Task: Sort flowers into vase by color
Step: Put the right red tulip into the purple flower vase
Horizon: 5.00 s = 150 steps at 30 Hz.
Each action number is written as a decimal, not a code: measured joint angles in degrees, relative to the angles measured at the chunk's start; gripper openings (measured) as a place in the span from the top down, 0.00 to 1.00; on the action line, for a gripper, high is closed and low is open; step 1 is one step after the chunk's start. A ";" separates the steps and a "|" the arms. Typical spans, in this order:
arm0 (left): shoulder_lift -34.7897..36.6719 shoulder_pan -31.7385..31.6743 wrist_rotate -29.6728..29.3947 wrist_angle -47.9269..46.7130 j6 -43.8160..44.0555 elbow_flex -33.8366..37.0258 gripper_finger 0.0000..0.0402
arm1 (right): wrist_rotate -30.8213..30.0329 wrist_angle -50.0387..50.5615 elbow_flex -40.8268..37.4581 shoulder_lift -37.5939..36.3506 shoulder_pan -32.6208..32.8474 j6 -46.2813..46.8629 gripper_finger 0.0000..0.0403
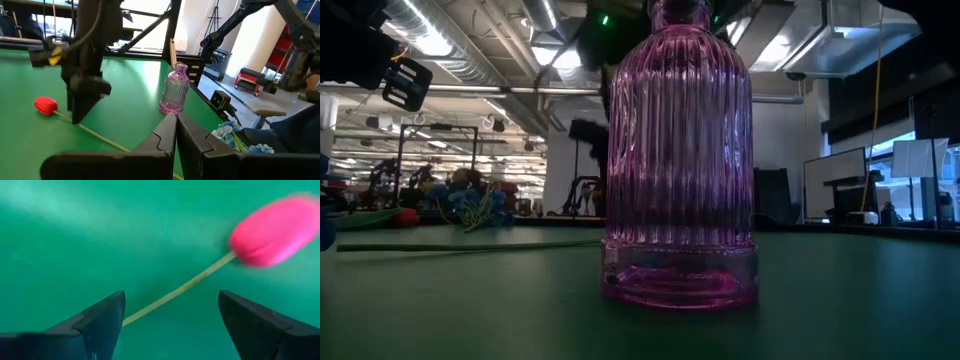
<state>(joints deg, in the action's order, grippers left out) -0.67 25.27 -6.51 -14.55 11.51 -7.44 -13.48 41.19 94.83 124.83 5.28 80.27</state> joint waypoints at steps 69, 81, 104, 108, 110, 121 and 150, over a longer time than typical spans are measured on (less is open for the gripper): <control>0.00 0.00 -0.03 0.01 0.00 0.00 0.98 | -31.91 -58.76 0.11 -20.99 29.47 -84.02 0.99; 0.00 -0.01 -0.04 0.00 0.00 0.00 0.98 | -38.85 -73.30 -6.10 -20.73 31.04 -92.89 0.98; 0.00 0.01 -0.03 0.00 0.00 0.00 0.98 | -32.59 -72.35 -12.60 -20.89 31.52 -91.00 0.98; -0.02 -0.01 -0.05 0.02 0.00 0.00 0.98 | -28.16 -68.18 -15.12 -20.89 32.31 -91.21 0.98; 0.00 0.00 -0.04 0.00 0.00 0.00 0.98 | -27.40 -69.00 -17.83 -20.89 32.33 -92.78 0.98; -0.02 0.00 -0.03 1.49 2.88 0.00 0.98 | -23.51 -85.62 -36.88 -29.31 31.58 -98.62 0.98; -0.08 -0.03 -11.05 20.71 -13.87 0.00 0.98 | 13.50 -93.67 -63.91 -43.05 11.32 -91.20 0.67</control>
<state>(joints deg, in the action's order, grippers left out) -0.75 25.23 -17.56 6.16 -2.36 -7.44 0.03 -52.48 30.92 81.78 16.60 -10.92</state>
